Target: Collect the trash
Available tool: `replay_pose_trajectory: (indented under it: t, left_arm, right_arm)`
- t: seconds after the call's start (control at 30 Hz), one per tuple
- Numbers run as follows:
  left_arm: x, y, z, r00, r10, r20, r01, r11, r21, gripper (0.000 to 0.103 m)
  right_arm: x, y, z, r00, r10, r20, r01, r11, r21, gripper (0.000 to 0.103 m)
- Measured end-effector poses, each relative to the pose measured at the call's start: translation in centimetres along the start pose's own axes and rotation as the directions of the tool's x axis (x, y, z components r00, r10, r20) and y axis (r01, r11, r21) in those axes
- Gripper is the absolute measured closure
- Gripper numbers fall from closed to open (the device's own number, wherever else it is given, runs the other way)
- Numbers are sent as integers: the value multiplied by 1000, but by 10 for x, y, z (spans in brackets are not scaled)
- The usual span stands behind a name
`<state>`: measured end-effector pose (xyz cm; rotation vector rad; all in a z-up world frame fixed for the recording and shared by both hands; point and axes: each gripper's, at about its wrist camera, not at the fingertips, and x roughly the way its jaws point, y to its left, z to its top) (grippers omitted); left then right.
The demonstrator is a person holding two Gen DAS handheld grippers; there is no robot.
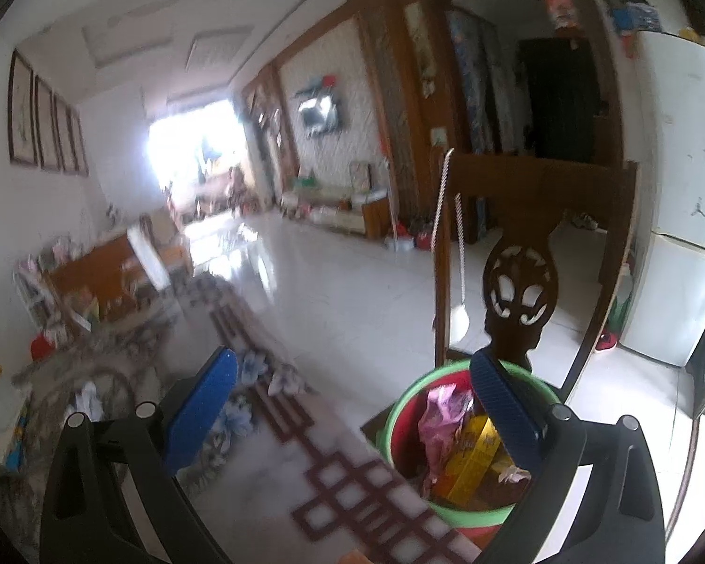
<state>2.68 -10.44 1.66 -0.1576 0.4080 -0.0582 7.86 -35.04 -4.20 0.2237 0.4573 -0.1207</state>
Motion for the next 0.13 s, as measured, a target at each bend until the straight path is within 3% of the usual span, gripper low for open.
replay_pose_trajectory:
  t: [0.13]
  left_arm:
    - [-29,34,-13,991,122,-47,-124,992,-37,5]
  right_arm:
    - [39,39,-18,983,61,-176,-88,985,-147,7]
